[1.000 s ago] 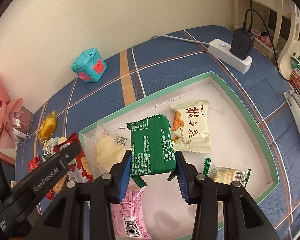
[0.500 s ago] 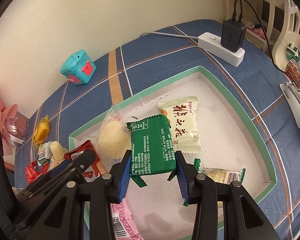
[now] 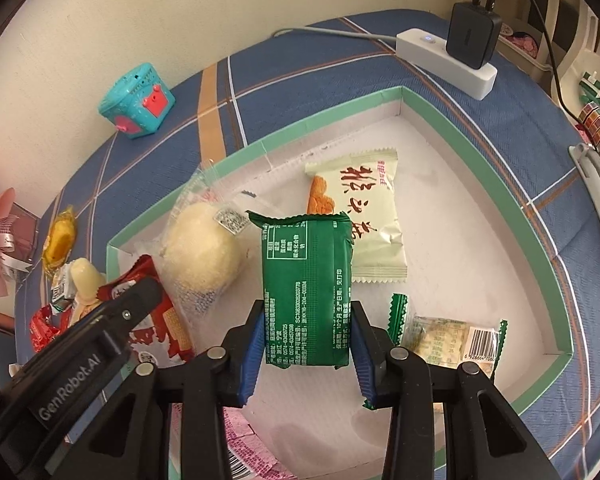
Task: Organize snacks
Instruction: 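Lower both held packs into the tray and open both tools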
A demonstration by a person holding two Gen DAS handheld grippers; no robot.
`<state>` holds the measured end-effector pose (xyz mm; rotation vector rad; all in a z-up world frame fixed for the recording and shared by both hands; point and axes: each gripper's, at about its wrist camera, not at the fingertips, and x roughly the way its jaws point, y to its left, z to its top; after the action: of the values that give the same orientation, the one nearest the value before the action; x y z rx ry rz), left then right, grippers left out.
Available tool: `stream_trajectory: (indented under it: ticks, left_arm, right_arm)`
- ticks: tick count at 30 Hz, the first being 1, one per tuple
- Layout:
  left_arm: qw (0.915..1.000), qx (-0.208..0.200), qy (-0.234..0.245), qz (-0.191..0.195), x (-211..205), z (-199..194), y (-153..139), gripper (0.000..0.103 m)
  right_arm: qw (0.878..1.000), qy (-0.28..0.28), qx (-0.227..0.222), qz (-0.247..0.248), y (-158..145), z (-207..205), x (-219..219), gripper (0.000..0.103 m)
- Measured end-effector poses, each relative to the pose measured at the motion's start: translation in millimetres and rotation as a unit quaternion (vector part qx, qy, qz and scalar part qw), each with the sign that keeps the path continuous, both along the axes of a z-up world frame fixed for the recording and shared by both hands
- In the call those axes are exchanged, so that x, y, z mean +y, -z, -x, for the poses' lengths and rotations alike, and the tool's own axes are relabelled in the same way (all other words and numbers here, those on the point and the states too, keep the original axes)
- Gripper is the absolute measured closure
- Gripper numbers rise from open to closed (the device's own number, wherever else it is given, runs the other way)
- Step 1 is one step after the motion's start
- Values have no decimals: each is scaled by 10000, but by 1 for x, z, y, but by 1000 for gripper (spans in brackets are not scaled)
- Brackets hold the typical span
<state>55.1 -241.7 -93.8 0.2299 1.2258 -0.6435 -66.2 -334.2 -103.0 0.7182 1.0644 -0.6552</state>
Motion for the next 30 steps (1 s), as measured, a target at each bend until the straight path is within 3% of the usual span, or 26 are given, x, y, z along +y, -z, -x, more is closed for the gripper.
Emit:
stream_trajectory:
  ticks: [5, 10, 12, 18, 22, 24, 30]
  left_arm:
    - [9999, 62, -63, -98, 2, -1, 6, 58]
    - [9997, 177, -119, -123, 3, -2, 11, 47]
    - [9996, 211, -173, -92, 4, -3, 12, 35]
    - [9989, 426, -184, 119, 4, -4, 11, 22]
    - [9986, 481, -185, 133, 2, -4, 7, 20]
    - [9985, 470, -199, 210, 3, -4, 1, 15]
    - [9986, 335, -217, 347, 9, -5, -22, 15]
  right_arm:
    - [10000, -10, 32, -17, 3, 0, 0, 61]
    - [10000, -26, 70, -3, 3, -2, 1, 61]
    - [10000, -16, 81, -10, 3, -1, 1, 60]
    - [9999, 7, 148, -18, 7, -3, 1, 54]
    - [9999, -20, 117, 71, 1, -4, 0, 48]
    - [9999, -27, 63, 116, -3, -3, 0, 48]
    - [9995, -30, -104, 313, -24, -1, 2, 48]
